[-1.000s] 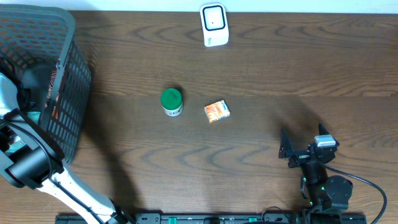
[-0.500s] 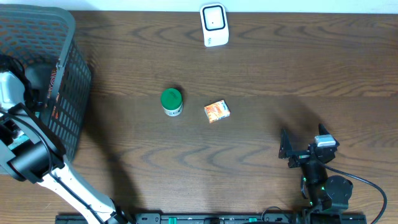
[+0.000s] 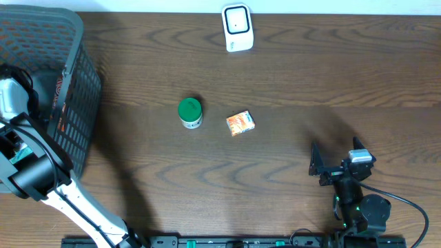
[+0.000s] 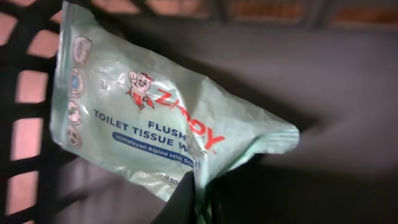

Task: Scan the item barcode
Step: 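Lower the left gripper into the basket and grasp the green ZAPPY wipes pack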

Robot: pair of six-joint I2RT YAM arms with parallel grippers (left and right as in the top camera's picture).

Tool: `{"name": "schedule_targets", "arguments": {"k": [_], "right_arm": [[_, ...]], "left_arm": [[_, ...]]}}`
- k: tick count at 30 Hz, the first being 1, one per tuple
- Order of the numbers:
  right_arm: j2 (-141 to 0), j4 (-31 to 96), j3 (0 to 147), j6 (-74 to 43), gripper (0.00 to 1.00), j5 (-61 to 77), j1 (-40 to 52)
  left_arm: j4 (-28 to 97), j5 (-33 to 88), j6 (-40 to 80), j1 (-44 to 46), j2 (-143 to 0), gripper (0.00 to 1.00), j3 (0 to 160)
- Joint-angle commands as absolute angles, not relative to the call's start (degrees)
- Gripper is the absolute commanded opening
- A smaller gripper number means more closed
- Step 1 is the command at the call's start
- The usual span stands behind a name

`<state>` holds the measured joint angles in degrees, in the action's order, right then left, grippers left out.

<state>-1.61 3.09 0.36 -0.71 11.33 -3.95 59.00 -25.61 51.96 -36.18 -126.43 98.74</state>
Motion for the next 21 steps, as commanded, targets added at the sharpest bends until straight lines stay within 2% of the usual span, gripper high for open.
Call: {"name": "schedule_targets", "arguments": {"k": [1, 9, 16, 17, 19, 21], "right_arm": [[-1.5, 3.3, 0.3, -1.3, 0.99, 11.7, -3.7], [-1.5, 3.3, 0.3, -1.3, 0.99, 11.7, -3.7], [-1.5, 3.3, 0.3, -1.3, 0.99, 11.7, -3.7], [-1.5, 3.3, 0.3, -1.3, 0.99, 11.7, -3.7], [-1.5, 3.3, 0.3, -1.3, 0.99, 11.7, -3.7], [-1.5, 3.3, 0.3, -1.3, 0.99, 11.7, -3.7]], "left_arm": [[61.9, -26.6, 50.6, -36.6, -120.3, 0.07, 101.4], [65.7, -26.6, 50.7, -36.6, -106.1, 0.07, 101.5], [68.5, -26.3, 50.7, -36.6, -105.4, 0.08, 100.6], [68.6, -26.2, 50.7, -36.5, -105.7, 0.12, 100.1], [68.8, -26.1, 50.7, -36.6, -106.7, 0.70, 99.3], [68.8, -26.2, 50.7, -36.5, -108.1, 0.93, 98.7]]}}
